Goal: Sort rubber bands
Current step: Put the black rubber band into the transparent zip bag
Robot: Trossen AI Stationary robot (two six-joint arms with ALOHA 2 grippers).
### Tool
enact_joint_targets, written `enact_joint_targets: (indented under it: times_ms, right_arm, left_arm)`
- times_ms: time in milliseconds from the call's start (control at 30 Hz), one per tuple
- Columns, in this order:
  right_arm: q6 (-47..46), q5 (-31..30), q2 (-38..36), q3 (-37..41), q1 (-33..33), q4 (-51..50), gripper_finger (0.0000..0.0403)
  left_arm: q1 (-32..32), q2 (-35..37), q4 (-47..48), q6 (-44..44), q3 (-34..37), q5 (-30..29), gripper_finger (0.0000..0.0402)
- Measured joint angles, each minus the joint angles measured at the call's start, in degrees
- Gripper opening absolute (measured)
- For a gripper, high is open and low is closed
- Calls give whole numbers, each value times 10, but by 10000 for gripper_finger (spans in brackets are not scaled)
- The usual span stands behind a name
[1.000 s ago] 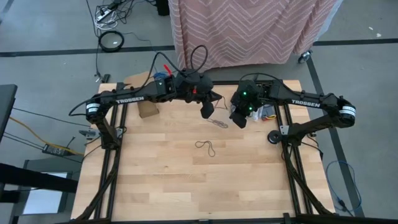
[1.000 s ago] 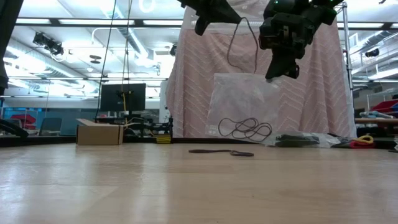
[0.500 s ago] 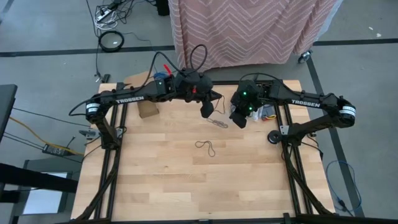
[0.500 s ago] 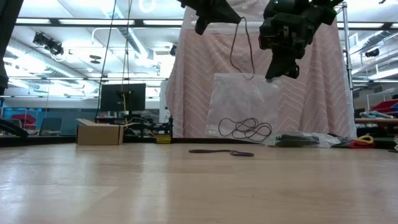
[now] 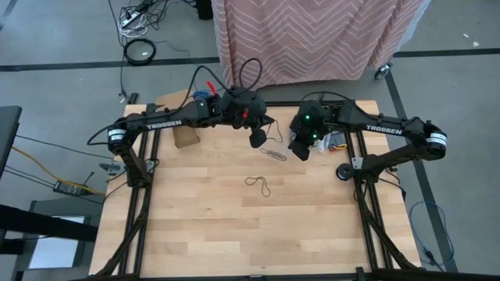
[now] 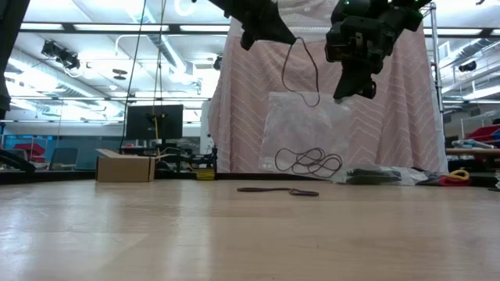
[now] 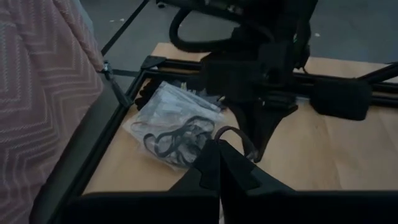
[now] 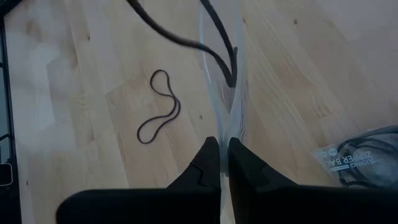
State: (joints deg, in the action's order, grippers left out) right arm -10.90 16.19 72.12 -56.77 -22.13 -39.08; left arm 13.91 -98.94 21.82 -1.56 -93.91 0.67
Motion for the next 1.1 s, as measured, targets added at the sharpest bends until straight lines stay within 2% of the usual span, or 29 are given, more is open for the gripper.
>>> enact_joint_targets:
  times_ms: [167, 433, 833, 1100]
  right_arm:
    - [-1, 0, 0, 0, 0, 0, 6]
    - [-9, 0, 0, 0, 0, 1, 6]
    - [-15, -1, 0, 0, 0, 5, 6]
    - [-16, -2, 0, 0, 0, 8, 6]
  left_arm:
    - [0, 0, -21, 2, 17, 5, 0]
    - [6, -1, -113, -12, 24, 22, 0]
    - [5, -38, -76, 9, 24, 107, 0]
    - [7, -46, -24, 20, 24, 87, 18]
